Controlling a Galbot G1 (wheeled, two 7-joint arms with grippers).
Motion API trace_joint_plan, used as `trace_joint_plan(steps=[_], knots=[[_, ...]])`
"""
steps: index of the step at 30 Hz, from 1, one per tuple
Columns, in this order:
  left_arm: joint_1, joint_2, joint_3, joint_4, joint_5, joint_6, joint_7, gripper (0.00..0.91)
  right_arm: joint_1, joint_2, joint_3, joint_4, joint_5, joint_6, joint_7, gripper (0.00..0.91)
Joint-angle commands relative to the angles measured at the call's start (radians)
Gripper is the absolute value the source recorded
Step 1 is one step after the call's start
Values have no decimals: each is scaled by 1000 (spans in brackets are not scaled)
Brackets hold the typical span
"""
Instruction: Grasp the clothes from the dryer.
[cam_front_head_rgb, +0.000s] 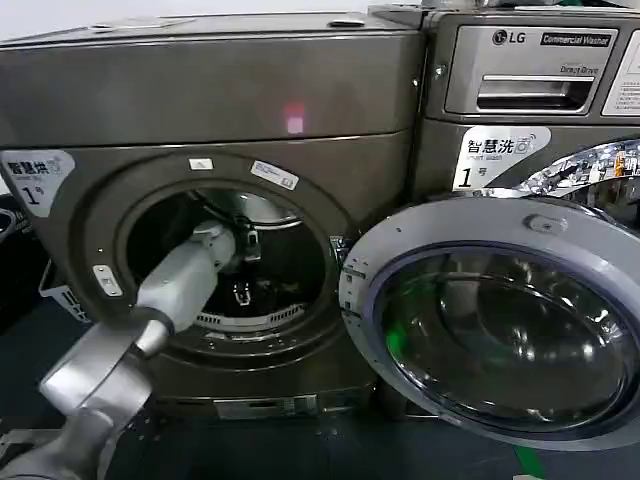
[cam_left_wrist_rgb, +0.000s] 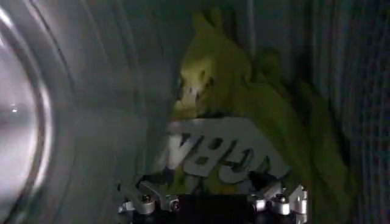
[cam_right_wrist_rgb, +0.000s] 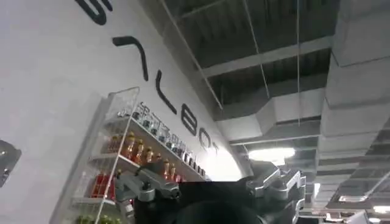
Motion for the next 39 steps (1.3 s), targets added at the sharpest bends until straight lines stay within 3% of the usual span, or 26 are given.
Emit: trace_joint_plan(steps=[1,15,17,19,20,21,29,39], knots=[[0,-23,19,53,34,-21,27,907,0,-3,-5,4,-3,0,1,907],[18,-48,7,119,66,-47,66,907,6,3,-11,-3,-17,6,-3,907],[15,-49,-4,134,72,-49,68,728,6,4,-11,-4,-18,7,-3,907],[12,-49,-15,147,73,-52,64,421,7,3,-12,-6,-18,7,-3,907],[11,-48,-18,148,73,-52,62,193,8,3,-13,-7,-19,8,-4,907],[10,-46,-19,146,72,-53,62,137,8,3,-14,-7,-20,8,-4,907],[2,-50,-20,160,79,-92,64,0,11,4,-16,-11,-22,9,-3,907],[-7,-45,-27,176,89,-125,53,0,9,4,-19,-7,-21,10,-2,907]])
